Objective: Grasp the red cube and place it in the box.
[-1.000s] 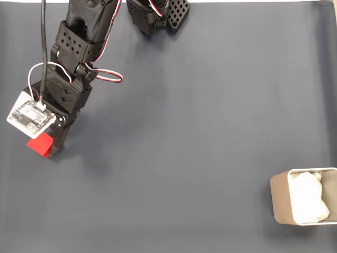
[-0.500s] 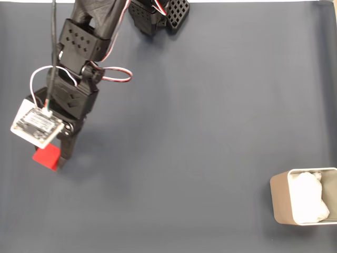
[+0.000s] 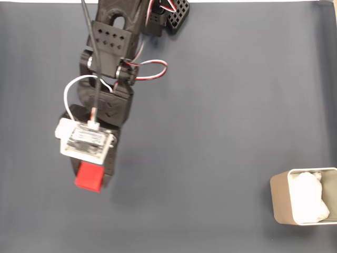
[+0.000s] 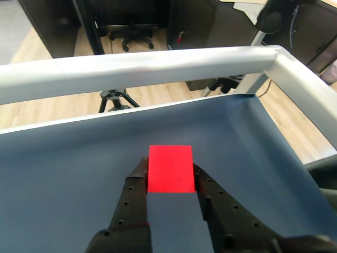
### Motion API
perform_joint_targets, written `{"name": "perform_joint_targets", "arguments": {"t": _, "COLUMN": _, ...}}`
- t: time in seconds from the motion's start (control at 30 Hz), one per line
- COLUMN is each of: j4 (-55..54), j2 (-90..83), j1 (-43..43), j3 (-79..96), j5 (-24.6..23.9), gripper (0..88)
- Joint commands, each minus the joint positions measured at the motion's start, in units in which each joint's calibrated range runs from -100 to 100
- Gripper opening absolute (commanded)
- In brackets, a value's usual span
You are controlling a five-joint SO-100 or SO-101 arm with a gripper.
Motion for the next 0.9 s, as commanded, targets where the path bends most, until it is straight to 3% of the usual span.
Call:
{"name": "perform_joint_targets", "arguments": {"t": 0.0, "j4": 1.45, "j2": -3.76, "j1": -2.74, "j3": -5.12, "j5": -0.49, "gripper": 0.0}}
{"name": "perform_joint_targets", "arguments": {"t": 0.87, "j4": 15.79, "j2": 0.66, "j1": -25.68, "j3": -28.48, "j5": -1.61, "gripper": 0.0}}
